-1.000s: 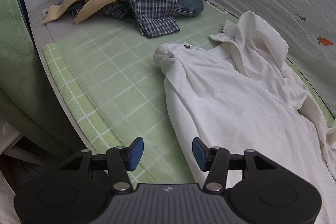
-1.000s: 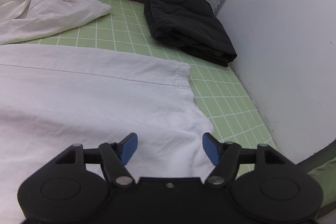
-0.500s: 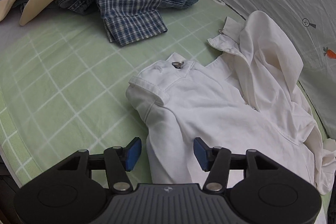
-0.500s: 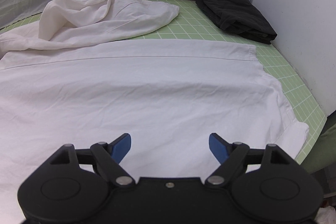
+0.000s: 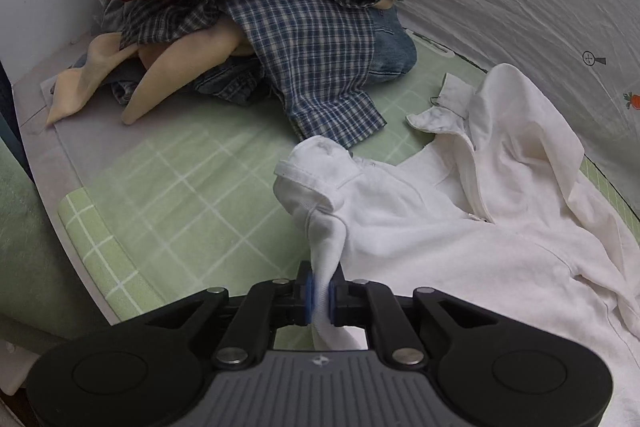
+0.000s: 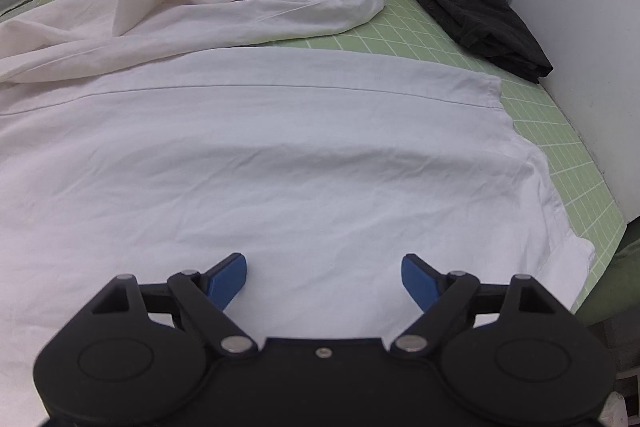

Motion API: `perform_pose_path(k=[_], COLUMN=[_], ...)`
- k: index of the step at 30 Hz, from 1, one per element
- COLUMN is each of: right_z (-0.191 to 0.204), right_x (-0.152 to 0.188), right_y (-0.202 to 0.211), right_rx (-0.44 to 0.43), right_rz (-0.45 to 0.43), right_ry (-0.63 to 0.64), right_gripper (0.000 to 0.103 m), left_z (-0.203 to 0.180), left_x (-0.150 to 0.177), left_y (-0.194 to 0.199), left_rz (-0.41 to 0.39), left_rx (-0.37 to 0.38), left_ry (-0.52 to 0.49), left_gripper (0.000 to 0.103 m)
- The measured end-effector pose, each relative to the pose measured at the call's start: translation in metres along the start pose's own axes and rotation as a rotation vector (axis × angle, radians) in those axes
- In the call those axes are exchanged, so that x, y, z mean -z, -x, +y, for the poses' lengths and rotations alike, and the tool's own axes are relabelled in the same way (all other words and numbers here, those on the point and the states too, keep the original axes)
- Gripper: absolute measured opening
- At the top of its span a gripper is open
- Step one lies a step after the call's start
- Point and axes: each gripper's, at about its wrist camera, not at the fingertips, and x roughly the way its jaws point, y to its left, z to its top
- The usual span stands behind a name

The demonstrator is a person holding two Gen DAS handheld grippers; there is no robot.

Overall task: Fold clothes
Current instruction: 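Grasp the jacket front edge with the left gripper and lay it flat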

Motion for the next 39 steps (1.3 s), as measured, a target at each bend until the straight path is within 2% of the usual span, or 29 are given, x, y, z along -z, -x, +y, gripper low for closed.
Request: perform_pose_path(k=[1, 3, 4, 7, 9, 12, 17, 23, 27, 32, 36, 39], right_z=[-0.001, -0.006, -0.009, -0.018, -0.023, -0.031, -0.05, -0.068, -0.084, -0.102, -0.115, -0.112], right_x=[-0.002, -0.007, -0.01, -0.019, -0.025, -0.037, -0.061, -0.097, -0.131, -0.193, -0.238, -0.264], right_y=[-0.002, -0.006, -0.008, -0.013, -0.014, -0.018, -0.03, -0.056, -0.08, -0.125, -0.168, -0.191], right_rx=[-0.007, -0.016, -0.02, -0.033, -0.047, -0.066, -0.098, -0.115, -0.14, -0.204, -0.191, -0.157], right_rz=[0.0, 0.003, 0.004, 0.001, -0.019, -0.043, -0.077, -0.109, -0.126, -0.157, -0.165, -0.169], right_ry=[0.007, 0.002, -0.003, -0.015, -0.016, -0.022, -0.064, -0.117, -0.185, -0.284, -0.384, -0.372], right_gripper=[0.087, 0.087, 0.087, 0.087, 0.088, 0.091, 0.096, 0.097, 0.097, 0.097, 0.095, 0.088], left_z=[0.001, 0.001, 0.0, -0.013, -0.026, -0.054, -0.111, -0.167, -0.192, -0.214, -0.222, -0.222], left_x=[0.002, 0.003, 0.003, 0.0, -0.001, -0.002, 0.004, 0.001, -0.011, -0.025, -0.03, -0.031], left_y=[0.003, 0.01, 0.014, 0.026, 0.03, 0.025, 0.005, -0.025, -0.051, -0.087, -0.105, -0.112], left_rz=[-0.005, -0.021, -0.03, -0.09, -0.136, -0.151, -0.121, -0.07, -0.045, 0.027, 0.055, 0.077], left_rx=[-0.024, -0.044, -0.05, -0.075, -0.08, -0.056, -0.007, 0.014, -0.007, -0.04, -0.088, -0.112], left_ry=[0.009, 0.027, 0.035, 0.013, -0.005, -0.039, -0.135, -0.21, -0.242, -0.265, -0.289, -0.275], left_gripper=[0.017, 0.027, 0.028, 0.041, 0.056, 0.066, 0.07, 0.072, 0.072, 0.072, 0.072, 0.075])
